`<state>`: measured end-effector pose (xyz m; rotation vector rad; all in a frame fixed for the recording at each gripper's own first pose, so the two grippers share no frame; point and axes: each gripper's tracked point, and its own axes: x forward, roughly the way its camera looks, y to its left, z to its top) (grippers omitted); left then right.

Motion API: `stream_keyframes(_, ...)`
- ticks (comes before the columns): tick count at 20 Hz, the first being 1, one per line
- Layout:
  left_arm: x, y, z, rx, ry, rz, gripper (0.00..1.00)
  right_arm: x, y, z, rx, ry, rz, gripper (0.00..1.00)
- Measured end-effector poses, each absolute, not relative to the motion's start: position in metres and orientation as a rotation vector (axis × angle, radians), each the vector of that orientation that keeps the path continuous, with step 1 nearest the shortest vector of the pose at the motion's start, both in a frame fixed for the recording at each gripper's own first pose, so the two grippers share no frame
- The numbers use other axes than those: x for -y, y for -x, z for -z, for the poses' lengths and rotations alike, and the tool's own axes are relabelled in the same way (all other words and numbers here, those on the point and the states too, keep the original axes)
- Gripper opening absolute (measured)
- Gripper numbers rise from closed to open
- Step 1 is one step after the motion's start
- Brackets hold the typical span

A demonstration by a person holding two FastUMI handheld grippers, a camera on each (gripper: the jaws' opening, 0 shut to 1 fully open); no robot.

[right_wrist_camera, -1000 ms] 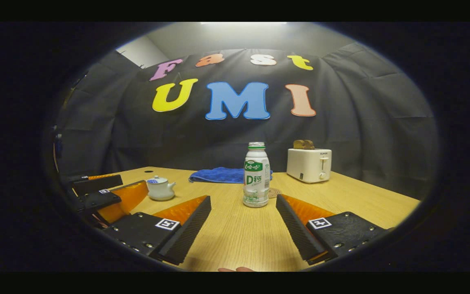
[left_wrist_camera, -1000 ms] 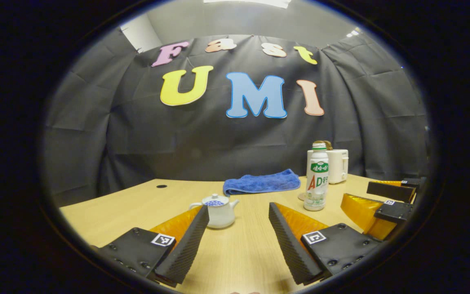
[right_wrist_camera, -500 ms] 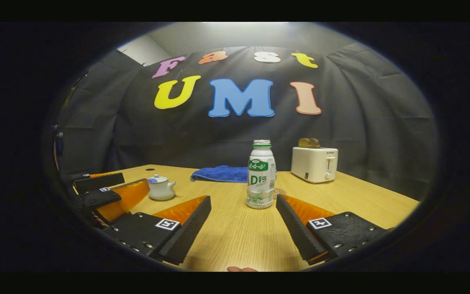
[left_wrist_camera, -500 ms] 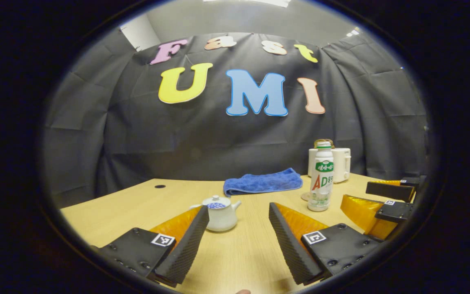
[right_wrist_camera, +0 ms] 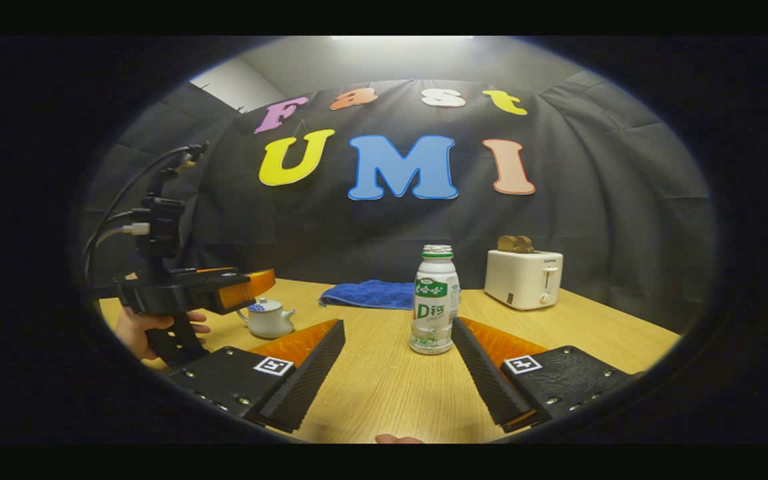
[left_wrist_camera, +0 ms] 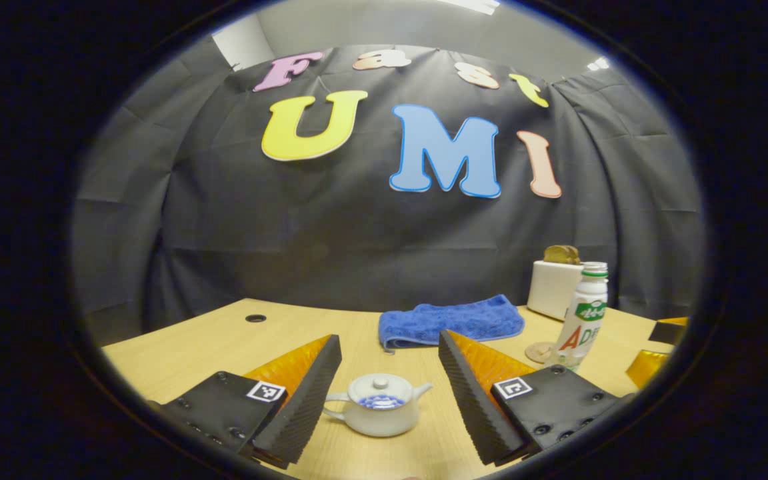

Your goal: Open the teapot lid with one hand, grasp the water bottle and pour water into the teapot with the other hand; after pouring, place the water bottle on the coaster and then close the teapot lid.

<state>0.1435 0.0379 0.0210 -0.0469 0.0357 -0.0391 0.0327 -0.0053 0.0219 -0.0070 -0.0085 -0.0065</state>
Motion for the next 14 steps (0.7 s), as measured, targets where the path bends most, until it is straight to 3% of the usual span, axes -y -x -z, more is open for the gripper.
stream_keyframes(6,-0.033,-0.166,0.002,-0.075,0.006,0.051,0.96,0.017,-0.036,-0.028,0.015,-0.005,0.025,0.99)
stream_keyframes(11,-0.042,-0.170,0.017,-0.112,-0.005,0.024,0.74,0.015,-0.035,-0.026,0.013,-0.013,0.018,0.99)
stream_keyframes(14,-0.036,-0.176,0.016,-0.108,-0.001,0.065,0.34,0.017,-0.035,-0.019,-0.014,-0.022,0.018,0.99)
